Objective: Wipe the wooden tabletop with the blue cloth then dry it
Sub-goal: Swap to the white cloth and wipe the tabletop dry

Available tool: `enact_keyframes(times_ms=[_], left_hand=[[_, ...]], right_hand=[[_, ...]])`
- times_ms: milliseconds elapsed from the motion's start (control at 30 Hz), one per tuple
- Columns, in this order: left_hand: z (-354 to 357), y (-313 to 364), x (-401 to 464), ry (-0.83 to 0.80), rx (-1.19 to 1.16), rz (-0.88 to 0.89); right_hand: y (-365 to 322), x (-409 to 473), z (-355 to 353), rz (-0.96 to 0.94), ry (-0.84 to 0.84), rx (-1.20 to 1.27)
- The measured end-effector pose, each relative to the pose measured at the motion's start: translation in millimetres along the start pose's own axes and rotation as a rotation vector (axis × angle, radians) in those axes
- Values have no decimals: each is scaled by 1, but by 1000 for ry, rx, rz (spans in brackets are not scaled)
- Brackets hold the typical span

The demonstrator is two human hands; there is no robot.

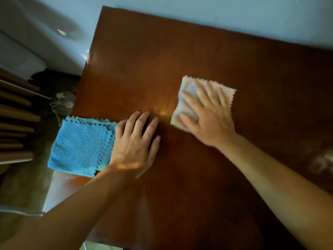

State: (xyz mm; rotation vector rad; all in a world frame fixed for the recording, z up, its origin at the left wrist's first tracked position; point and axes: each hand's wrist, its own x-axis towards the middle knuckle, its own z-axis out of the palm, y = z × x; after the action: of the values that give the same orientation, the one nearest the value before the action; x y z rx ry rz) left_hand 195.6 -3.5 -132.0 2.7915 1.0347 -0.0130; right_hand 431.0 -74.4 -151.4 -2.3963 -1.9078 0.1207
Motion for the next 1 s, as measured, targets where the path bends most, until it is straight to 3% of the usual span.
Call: enact_keyframes(times_ms=[167, 367, 533, 667, 800, 900, 1000], left_hand=[[1, 35, 30, 0, -57, -142], [9, 67, 50, -62, -112, -152], [18, 70, 46, -90, -13, -178], [18, 70, 47, -115, 9, -157], [16, 72, 47, -114, 11, -174], [17, 72, 46, -108, 11, -175], [18, 71, 45, -94, 9, -174]], right_hand=[[12, 44, -4, 86, 17, -14], [21, 1, -2, -201, -5, -2], [69, 87, -13, 47, -21, -27], [68, 122, -18, 144, -15, -42], [44, 73, -12, 30, 21, 6], [62, 65, -16, -96, -43, -7], [102, 103, -25, 98, -71, -13]])
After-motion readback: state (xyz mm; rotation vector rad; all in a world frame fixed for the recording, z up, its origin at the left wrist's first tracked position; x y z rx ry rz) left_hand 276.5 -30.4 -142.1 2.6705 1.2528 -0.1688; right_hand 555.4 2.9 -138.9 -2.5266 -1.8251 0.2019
